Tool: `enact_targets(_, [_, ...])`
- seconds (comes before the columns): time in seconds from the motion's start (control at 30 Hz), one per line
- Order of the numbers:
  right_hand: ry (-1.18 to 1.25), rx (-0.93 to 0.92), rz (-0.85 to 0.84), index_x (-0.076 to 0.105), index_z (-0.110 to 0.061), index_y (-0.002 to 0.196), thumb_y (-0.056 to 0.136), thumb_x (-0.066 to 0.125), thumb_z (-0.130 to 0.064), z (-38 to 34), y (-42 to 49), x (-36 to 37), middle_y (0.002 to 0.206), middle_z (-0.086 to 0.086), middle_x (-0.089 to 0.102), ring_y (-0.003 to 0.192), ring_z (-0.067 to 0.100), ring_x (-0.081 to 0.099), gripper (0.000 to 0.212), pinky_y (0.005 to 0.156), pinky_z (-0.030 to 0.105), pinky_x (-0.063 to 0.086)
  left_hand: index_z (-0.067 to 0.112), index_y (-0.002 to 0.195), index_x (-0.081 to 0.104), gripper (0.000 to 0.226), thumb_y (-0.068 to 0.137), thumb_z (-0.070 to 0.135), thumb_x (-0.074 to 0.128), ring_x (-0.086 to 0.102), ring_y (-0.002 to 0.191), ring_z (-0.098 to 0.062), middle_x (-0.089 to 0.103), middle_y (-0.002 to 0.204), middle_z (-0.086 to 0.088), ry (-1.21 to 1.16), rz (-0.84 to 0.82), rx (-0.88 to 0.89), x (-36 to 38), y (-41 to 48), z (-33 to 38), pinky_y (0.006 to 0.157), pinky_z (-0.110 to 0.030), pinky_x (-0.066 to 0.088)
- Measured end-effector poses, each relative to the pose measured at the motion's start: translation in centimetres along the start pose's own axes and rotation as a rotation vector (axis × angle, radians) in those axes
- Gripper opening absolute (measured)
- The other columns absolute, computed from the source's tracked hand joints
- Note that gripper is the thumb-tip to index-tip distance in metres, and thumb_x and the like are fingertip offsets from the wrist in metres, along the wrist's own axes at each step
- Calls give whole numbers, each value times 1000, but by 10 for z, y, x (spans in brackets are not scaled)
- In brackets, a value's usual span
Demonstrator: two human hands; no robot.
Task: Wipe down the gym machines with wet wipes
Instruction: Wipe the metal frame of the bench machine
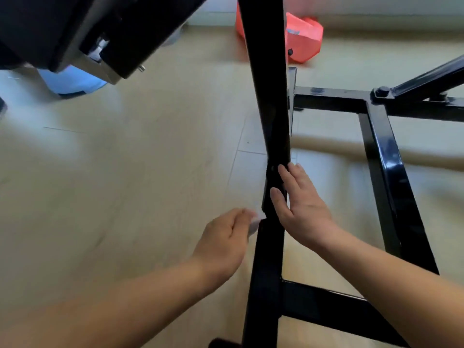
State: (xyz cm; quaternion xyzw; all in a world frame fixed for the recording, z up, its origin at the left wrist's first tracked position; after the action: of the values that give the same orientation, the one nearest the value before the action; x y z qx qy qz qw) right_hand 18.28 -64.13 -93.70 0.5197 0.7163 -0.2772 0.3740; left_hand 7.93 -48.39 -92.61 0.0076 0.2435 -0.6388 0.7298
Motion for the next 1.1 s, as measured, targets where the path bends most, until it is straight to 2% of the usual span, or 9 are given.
enact_targets(0.17, [-145,-22,-23,9,-19,166,105,35,-53,0,0,9,174,0,-3,158,11,-11,74,124,23,-9,28,114,73,17,98,31,68,70,92,6,76,96,16,-36,94,100,4,2,-14,86,-24,58])
enact_targets(0.3, [-34,20,41,17,-20,165,107,38,-45,-3,-2,7,174,-2,4,158,8,-5,67,123,19,-5,25,98,76,10,93,34,72,71,82,-3,75,87,10,-133,28,49,27,26,-12,85,-32,61])
enact_targets(0.37, [-63,27,65,19,-17,165,107,40,-42,-2,-2,8,173,1,8,159,12,-1,66,125,22,-3,26,108,73,20,97,41,63,69,91,-10,74,100,5,-136,-26,39,42,24,-18,93,-36,58])
enact_targets(0.47, [-51,44,80,22,-16,164,108,39,-39,-2,-2,9,173,3,11,159,12,2,62,126,23,-1,33,157,36,54,106,33,53,40,139,2,42,156,15,-158,-115,13,57,-2,-31,117,-17,29])
enact_targets(0.6, [-11,40,91,33,-23,161,107,35,-44,-2,-2,-2,171,-6,20,157,3,9,58,122,16,2,39,160,-8,70,111,24,39,-6,148,12,-7,162,29,-187,-237,-22,72,-49,-48,114,-5,-4])
enact_targets(0.73, [20,28,124,46,-26,155,98,32,-50,-2,0,-12,166,-7,32,154,2,19,64,121,16,10,42,161,-6,67,111,27,37,10,152,-1,11,164,19,-193,-282,-94,73,-14,-40,112,-11,6])
enact_targets(0.83, [58,32,141,51,-25,151,97,34,-47,-5,3,-17,163,-5,38,153,3,26,61,121,18,15,41,158,14,58,109,27,43,44,139,-11,44,151,13,-243,-324,-37,78,66,-6,112,-17,33])
enact_targets(0.93, [23,28,130,54,-28,149,102,36,-44,-5,6,-22,161,-5,42,152,5,29,53,125,27,22,35,152,28,50,107,25,47,58,127,-14,58,141,3,-263,-347,29,82,111,11,114,-39,43])
enact_targets(1.1, [-107,10,120,46,-17,155,106,46,-33,-12,2,-13,165,5,37,155,15,26,51,125,31,20,42,161,-6,73,109,26,43,14,154,-1,11,162,25,-245,-363,98,80,35,-18,122,-18,11])
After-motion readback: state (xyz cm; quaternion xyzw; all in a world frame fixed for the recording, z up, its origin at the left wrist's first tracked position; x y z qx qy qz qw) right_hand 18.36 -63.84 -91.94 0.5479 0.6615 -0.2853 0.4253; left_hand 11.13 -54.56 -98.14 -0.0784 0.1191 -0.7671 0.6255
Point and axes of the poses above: each hand's wrist, its own y-axis towards the middle knuckle, its own x-axis out of the palm, z = x × y, the point moved 9 cm from there along y, towards the middle knuckle
